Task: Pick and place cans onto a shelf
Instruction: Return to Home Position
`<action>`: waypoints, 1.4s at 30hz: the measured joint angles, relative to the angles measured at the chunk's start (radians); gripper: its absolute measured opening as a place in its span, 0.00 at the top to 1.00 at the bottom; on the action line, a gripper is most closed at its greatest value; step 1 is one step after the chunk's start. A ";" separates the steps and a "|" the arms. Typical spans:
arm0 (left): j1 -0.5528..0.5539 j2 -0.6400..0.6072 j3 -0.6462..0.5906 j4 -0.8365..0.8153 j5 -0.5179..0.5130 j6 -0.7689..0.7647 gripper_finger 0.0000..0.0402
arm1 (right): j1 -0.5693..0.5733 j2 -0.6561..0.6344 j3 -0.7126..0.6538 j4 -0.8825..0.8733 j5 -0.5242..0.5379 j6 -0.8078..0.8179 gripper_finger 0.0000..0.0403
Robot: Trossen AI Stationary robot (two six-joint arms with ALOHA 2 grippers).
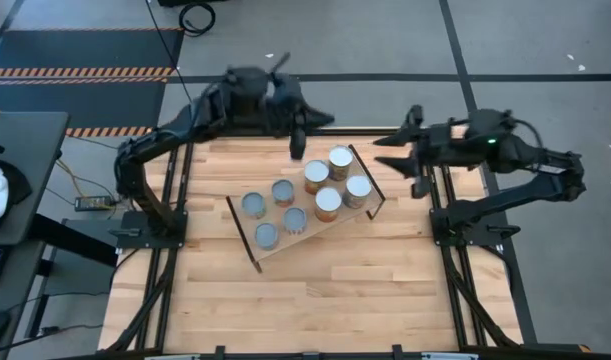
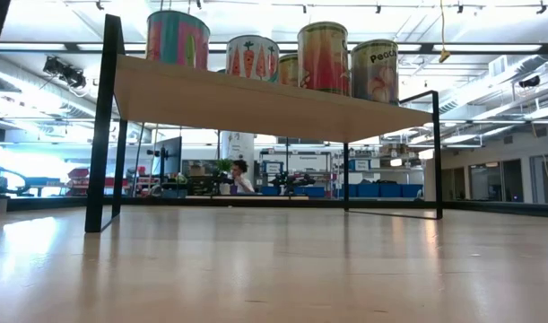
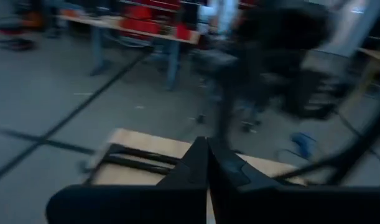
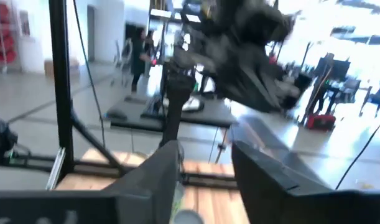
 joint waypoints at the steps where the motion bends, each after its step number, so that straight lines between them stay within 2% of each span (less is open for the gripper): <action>1: 0.023 -0.005 -0.001 -0.002 -0.001 0.005 0.99 | 0.000 -0.020 -0.005 0.007 0.001 0.000 0.62; 5: 0.088 -0.049 -0.002 -0.024 0.003 0.076 0.98 | 0.000 -0.101 -0.047 0.037 0.013 0.031 0.73; 14: 0.162 -0.127 -0.002 -0.184 0.007 0.177 0.98 | 0.026 -0.311 -0.314 0.245 0.007 0.219 0.98; 17: 0.219 -0.142 0.000 -0.192 0.055 0.194 0.98 | 0.031 -0.398 -0.348 0.246 0.011 0.272 0.96; 21: 0.330 -0.148 -0.002 -0.231 0.223 0.211 0.99 | 0.031 -0.482 -0.381 0.120 -0.013 0.266 0.89; 26: 0.470 -0.173 -0.001 -0.299 0.403 0.261 0.99 | 0.031 -0.522 -0.453 0.124 0.026 0.359 0.86; 31: 0.570 -0.179 -0.003 -0.330 0.573 0.267 0.97 | 0.031 -0.515 -0.596 0.173 0.139 0.509 0.86; 34: 0.600 -0.197 -0.002 -0.328 0.600 0.284 0.98 | 0.031 -0.494 -0.695 0.283 0.141 0.549 0.86; 37: 0.613 -0.224 -0.046 -0.295 0.602 0.286 0.98 | 0.031 -0.487 -0.776 0.476 0.136 0.491 0.86; 39: 0.613 -0.255 -0.120 -0.234 0.602 0.266 0.98 | 0.031 -0.498 -0.810 0.554 0.125 0.440 0.86; 42: 0.613 -0.323 -0.274 -0.091 0.601 0.218 0.98 | 0.030 -0.539 -0.825 0.566 0.115 0.389 0.86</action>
